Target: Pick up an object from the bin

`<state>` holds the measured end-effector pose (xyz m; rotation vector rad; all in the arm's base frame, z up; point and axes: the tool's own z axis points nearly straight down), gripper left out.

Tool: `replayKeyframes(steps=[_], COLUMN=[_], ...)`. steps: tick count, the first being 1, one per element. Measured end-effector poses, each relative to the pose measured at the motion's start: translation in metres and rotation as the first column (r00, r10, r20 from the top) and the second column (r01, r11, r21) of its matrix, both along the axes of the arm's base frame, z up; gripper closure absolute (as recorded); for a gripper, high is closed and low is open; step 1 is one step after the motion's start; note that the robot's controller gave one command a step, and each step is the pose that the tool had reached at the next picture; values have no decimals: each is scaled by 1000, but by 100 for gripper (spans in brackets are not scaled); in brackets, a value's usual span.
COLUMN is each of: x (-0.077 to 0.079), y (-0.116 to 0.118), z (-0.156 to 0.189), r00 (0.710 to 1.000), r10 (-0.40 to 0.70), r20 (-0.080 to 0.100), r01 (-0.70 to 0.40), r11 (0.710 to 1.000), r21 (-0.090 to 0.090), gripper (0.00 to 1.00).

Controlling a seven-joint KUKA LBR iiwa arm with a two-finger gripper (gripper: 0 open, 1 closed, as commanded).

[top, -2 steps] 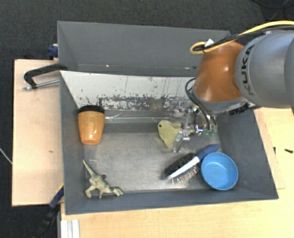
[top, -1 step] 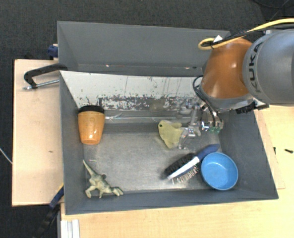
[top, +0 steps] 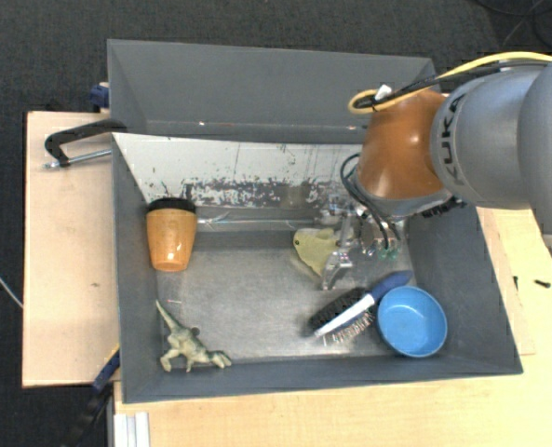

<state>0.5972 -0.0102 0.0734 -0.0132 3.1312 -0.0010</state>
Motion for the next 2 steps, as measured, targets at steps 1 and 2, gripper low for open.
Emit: replayKeyframes(steps=[1, 2], x=[7, 8], y=[-43, -42], z=[-1, 1], r00=[1000, 1000], r10=[-1, 1], r20=[2, 1], r01=[1, -1], r11=[1000, 1000], r21=[1, 1], gripper=[0, 100])
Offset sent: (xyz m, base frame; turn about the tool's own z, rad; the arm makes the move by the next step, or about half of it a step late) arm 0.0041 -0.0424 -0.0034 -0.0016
